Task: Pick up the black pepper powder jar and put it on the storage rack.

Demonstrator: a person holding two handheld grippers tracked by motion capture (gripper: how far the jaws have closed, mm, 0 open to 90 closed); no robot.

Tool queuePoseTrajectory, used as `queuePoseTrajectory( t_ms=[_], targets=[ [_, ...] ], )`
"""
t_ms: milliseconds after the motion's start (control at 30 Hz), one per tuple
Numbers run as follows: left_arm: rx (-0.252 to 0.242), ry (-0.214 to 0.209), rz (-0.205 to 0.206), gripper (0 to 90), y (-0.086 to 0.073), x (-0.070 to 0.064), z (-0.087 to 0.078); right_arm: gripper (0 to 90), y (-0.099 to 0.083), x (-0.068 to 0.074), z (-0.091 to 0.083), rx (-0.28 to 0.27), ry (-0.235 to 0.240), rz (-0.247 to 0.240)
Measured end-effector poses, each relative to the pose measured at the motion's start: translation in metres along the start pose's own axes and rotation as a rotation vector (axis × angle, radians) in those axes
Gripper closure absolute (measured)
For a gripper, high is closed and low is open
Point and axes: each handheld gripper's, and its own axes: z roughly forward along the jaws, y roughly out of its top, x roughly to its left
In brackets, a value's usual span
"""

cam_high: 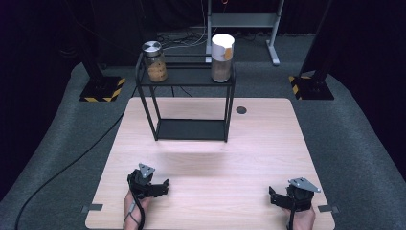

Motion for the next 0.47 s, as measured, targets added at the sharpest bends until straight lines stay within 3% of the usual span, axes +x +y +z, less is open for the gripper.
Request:
queuePoseTrajectory(
  t_ms=[467],
  targets=[
    [-0.007, 0.015, 0.012, 0.3, -0.0013, -0.0037, -0.0007, 0.0, 0.0023, 0.0009, 0.0012, 0.012, 0.0, -0.011]
  ],
)
